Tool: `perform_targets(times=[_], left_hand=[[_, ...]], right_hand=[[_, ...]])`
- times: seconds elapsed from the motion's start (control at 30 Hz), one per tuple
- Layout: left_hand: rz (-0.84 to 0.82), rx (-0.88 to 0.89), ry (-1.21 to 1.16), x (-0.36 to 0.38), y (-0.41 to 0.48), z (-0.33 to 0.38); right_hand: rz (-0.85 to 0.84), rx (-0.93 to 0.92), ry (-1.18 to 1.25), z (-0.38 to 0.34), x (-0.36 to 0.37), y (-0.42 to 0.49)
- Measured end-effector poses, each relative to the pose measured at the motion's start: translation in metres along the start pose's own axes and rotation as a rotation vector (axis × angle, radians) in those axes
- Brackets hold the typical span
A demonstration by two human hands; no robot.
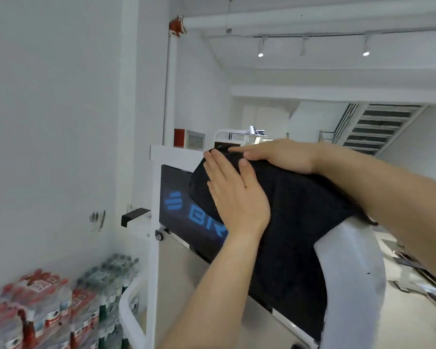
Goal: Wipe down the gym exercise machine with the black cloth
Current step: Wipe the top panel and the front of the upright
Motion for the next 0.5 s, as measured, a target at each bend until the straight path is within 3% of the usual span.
perform_targets(times=[0.27, 0.5], left_hand=[[-0.016, 0.043, 0.027, -0.01, 0.015, -0.016], [-0.006, 0.104, 0.046, -0.012, 0.019, -0.02]], right_hand=[[-0.056, 0.001, -0.016, -0.007, 0.003, 0.007], [0.081, -0.008, -0.075, -0.01, -0.002, 0.001]])
Point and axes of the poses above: each hand's wrist, its own y-axis towards the middle knuckle, its own x-axis out of the palm, z = x × y, the point moved 5 cm from there along y, towards the middle knuckle, and after that the axes turned 12 degrees about -z, right-handed, at the moved point
